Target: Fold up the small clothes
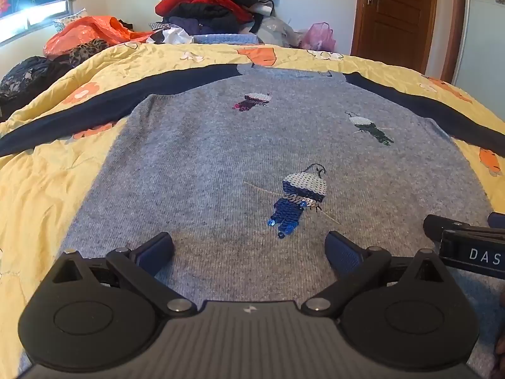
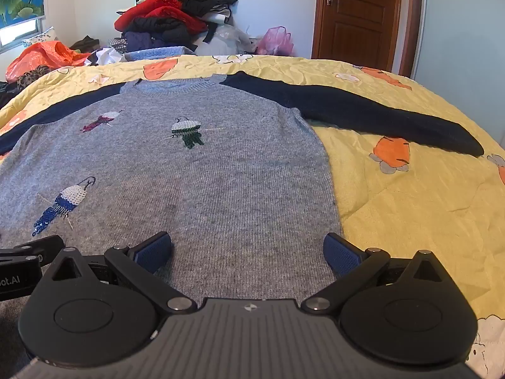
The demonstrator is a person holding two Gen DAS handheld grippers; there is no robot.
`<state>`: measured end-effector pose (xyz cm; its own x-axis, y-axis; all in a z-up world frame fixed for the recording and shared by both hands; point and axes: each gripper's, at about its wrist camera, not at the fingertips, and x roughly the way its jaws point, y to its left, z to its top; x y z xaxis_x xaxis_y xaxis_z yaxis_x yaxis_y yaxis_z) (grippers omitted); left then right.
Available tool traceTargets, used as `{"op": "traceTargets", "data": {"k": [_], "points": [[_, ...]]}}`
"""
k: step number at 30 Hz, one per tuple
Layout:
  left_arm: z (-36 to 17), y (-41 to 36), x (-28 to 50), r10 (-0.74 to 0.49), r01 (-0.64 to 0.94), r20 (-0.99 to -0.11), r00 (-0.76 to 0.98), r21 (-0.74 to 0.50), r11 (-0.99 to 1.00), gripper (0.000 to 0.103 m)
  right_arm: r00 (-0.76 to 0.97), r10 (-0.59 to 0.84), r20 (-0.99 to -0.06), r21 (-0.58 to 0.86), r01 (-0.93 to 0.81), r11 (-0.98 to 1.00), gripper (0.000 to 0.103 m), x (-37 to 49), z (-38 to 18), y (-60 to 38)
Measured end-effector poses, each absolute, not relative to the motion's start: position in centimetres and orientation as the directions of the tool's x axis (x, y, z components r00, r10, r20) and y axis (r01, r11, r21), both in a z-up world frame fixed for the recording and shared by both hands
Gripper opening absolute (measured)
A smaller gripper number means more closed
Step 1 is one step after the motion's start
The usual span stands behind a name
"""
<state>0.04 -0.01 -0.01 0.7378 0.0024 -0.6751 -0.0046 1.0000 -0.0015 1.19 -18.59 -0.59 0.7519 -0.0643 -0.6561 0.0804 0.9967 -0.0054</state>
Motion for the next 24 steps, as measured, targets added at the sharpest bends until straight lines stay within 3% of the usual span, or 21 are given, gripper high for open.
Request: {"op": "traceTargets", "data": {"k": [24], "points": [[-0.01, -0.02, 0.02, 0.005, -0.004, -0.672, 0.74, 0.002, 1.0, 0.103, 0.751, -0.064, -0.657, -0.006, 0.08, 0.997, 0.103, 1.19, -0.61, -18.59]]}}
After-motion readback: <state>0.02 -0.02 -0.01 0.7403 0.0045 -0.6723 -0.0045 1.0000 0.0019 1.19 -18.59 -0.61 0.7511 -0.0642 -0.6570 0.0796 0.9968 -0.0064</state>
